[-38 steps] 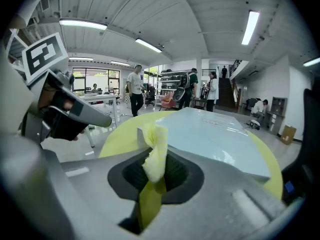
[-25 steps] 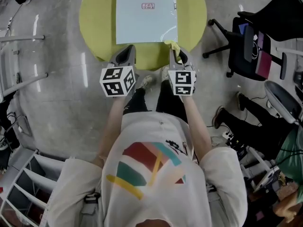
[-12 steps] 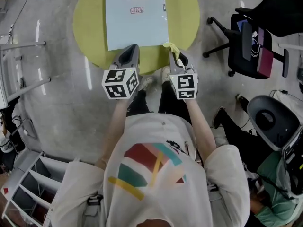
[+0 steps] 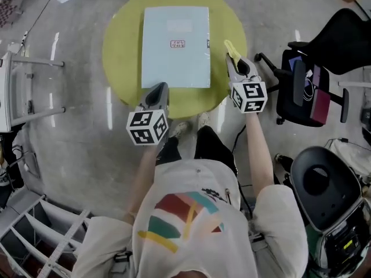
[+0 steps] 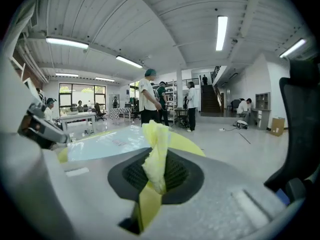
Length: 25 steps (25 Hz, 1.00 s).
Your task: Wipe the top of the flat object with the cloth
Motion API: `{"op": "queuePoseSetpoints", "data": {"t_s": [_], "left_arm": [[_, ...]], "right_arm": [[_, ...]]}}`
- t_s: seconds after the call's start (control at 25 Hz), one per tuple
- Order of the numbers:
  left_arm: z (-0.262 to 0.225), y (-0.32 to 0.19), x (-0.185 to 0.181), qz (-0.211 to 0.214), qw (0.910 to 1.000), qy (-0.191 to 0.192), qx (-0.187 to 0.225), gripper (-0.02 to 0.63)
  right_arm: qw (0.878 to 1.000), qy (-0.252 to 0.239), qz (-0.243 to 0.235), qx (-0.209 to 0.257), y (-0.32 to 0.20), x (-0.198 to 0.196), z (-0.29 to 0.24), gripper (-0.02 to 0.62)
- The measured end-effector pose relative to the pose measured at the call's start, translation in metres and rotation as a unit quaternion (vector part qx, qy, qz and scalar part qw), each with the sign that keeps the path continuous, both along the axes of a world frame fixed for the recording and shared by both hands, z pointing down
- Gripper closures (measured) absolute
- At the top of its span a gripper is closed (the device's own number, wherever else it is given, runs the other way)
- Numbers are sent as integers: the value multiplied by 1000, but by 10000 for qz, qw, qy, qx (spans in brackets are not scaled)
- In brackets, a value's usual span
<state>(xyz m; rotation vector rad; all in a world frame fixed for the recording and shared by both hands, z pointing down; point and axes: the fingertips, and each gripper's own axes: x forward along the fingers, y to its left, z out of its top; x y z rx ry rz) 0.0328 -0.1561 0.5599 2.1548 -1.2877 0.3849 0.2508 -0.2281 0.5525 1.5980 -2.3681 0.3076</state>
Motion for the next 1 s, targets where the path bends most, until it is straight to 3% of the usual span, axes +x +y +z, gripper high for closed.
{"op": "queuePoseSetpoints", "data": {"t_s": [0.12,0.28,0.48,0.68,1.0], "left_arm": [[1,7,-2,-91,9999,-90,-50,592],[7,16,-10,-239,9992,-236,-206,592],[19,27,-6,-310,9982,-310,-413,592],[21,30,-1,-329,9979,-368,-419,592],[15,28,0,-234,9990,-312,-225,592]], "right_arm": [[10000,-58,-75,-23,-60,13,3,568],[9987,-177,-373,-299,-127,3,24,568],[9963,-202,-614,-575,-174,-4,49,568],[9944,-281,-800,-636,-187,-14,59,568],[9893,-517,-1154,-723,-148,-28,59,568]]}}
